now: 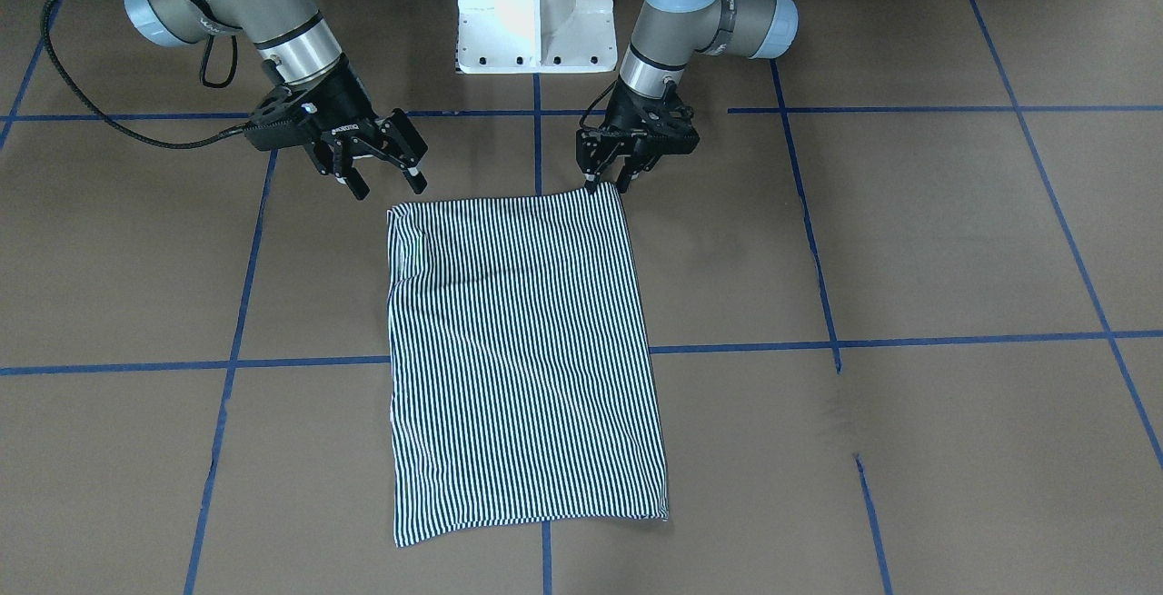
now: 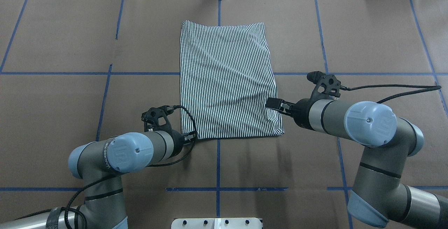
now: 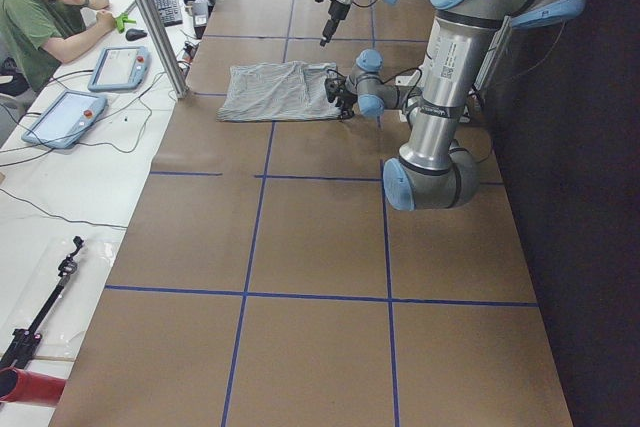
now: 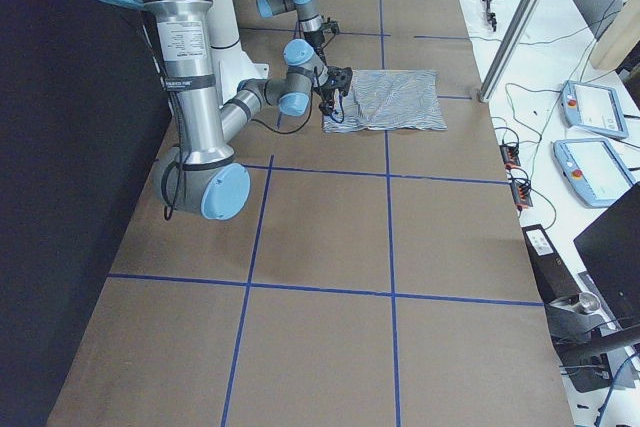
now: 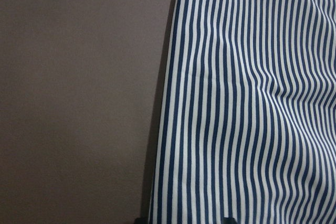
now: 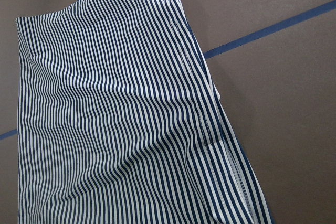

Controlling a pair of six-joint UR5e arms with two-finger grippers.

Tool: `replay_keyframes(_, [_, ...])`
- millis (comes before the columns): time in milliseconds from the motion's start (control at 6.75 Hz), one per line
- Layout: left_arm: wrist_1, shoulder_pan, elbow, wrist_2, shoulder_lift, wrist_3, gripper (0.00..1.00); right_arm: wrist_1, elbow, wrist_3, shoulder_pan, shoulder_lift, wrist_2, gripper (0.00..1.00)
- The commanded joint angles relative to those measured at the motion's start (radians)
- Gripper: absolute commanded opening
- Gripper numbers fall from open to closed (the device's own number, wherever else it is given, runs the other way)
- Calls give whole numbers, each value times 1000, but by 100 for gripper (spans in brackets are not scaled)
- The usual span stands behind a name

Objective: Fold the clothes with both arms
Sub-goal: 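Grasp the near edge corners of the striped shirt with both grippers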

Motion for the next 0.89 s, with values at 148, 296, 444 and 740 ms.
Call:
replay_keyframes(148, [0, 0, 0, 0, 0, -3, 13, 0, 1, 0, 0, 0, 0, 100])
replay_keyframes(296, [0, 1, 0, 0, -1, 1, 0, 0, 1, 0, -2, 0, 0, 100])
replay_keyframes(444, [0, 1, -2, 2, -4, 5, 0, 0, -1, 0, -2, 0, 0, 100])
replay_keyframes(740, [0, 0, -12, 0, -6, 9, 0, -26, -2, 41, -35, 16, -71, 100])
